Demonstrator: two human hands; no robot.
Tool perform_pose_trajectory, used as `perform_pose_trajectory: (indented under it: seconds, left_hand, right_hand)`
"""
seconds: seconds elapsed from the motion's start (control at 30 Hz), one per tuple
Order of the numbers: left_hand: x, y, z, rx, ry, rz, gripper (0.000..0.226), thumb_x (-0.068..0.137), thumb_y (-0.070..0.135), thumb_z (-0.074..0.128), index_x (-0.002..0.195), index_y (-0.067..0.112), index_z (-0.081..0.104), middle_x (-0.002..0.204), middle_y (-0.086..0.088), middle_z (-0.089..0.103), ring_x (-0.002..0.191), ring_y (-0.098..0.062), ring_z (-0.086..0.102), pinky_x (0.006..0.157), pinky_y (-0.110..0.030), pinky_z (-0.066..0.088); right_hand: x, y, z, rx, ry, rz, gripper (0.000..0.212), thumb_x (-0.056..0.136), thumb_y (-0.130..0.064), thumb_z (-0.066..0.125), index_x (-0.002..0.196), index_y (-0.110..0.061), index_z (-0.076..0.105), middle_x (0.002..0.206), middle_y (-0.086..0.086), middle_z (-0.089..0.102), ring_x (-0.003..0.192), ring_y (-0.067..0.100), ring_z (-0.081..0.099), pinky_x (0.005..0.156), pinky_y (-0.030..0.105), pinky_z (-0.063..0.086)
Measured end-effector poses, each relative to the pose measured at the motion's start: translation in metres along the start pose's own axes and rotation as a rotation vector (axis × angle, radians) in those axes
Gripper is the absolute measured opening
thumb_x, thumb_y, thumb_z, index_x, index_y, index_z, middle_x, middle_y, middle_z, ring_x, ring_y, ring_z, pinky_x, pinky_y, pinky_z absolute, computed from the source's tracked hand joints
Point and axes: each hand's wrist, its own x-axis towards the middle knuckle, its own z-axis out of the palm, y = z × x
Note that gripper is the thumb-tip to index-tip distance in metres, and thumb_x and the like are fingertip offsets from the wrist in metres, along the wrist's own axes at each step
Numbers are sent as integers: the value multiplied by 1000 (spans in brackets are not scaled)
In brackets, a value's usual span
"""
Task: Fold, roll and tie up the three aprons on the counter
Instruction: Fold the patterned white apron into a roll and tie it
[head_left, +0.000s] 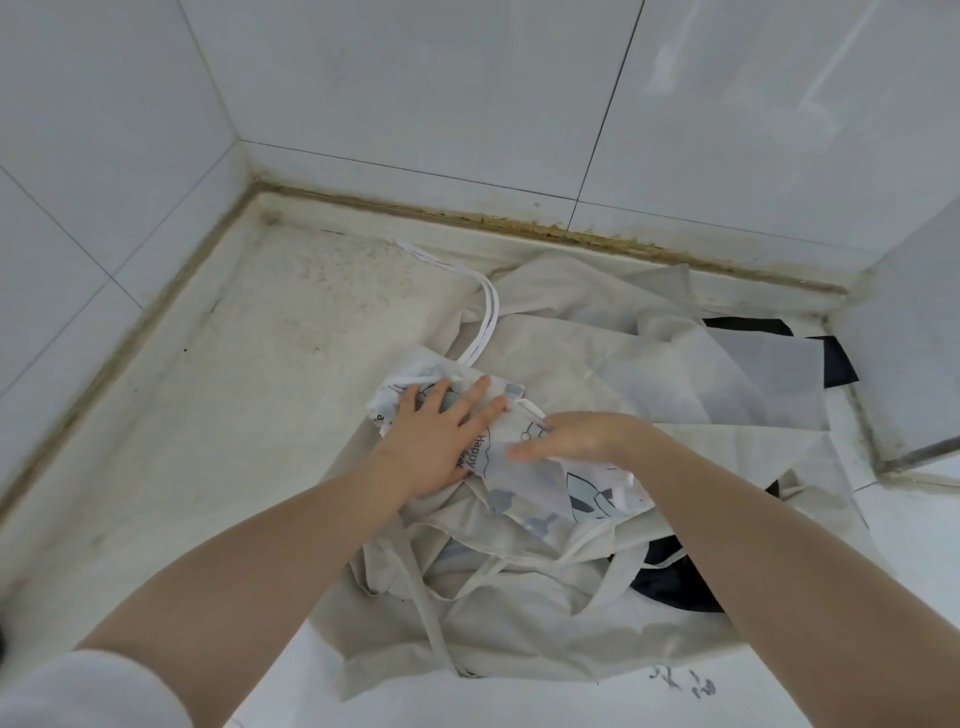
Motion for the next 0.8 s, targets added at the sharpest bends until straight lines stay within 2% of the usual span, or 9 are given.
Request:
perform_pose_trajectory:
  seconds: [0.13,0.23,0.3,0.37,0.47,0.53,0.63,0.73,0.8]
  left_hand:
    - [3,1,-5,7,-10,-10,86,89,54,42,145,35,-21,157,5,-18,143,-36,4,112,-58,12]
    - [5,-1,-10,23,4,-8,88,86,56,44,146,35,-18,158,5,-12,141,-36,10,109,-55,19]
    - [8,-4,-11,48,23,-7,91,83,59,47,147,35,-15,158,4,-5,138,-34,17,105,-53,24]
    - [11,-5,-12,55,32,-8,95,80,60,50,147,34,-13,158,3,1,135,-32,21,103,-51,26]
    - [18,-7,-16,39,20,-10,100,75,60,55,148,34,-8,156,1,9,133,-30,24,100,-49,28]
    - [24,-8,-20,37,10,-3,102,72,64,56,148,32,-5,154,1,14,132,-29,26,98,-47,30]
    - [34,-9,-21,72,-18,22,104,69,68,56,148,28,1,153,-6,14,138,-29,16,108,-50,19]
    - [39,-12,-18,10,-81,73,106,66,65,60,147,25,4,155,-12,4,144,-29,-2,116,-48,-4]
    - [41,-15,-19,-47,-38,130,106,60,61,66,144,23,13,146,-14,22,140,-29,14,117,-42,0]
  right_hand:
    - [15,3,2,-404,345,-62,47,79,-45,66,116,-18,56,115,5,46,108,26,49,90,33,42]
    - [12,3,0,-271,307,-165,18,85,-28,64,93,-16,52,97,2,54,93,22,53,75,28,39]
    - [10,5,-4,-200,257,-166,14,88,-22,61,82,-20,48,87,-2,54,88,19,52,68,27,38]
    - [5,3,-9,-154,245,-181,11,89,-18,60,89,-19,49,90,0,55,90,21,52,73,29,39]
    - [4,-4,-23,-231,290,-168,33,91,-21,58,122,-15,46,113,7,55,106,25,53,86,31,39]
    - [7,-6,-30,-422,356,-160,8,93,-25,56,92,-18,51,105,6,49,104,25,49,79,26,32]
    - [12,-2,-33,-529,406,-72,30,87,-36,62,72,-18,43,97,4,49,91,24,49,74,26,32]
    - [12,11,-30,-457,347,-31,30,81,-41,69,82,-17,50,95,1,53,87,19,50,74,27,35]
    - [5,14,-32,-418,274,26,37,80,-47,67,98,-16,56,98,0,57,90,19,54,75,28,38]
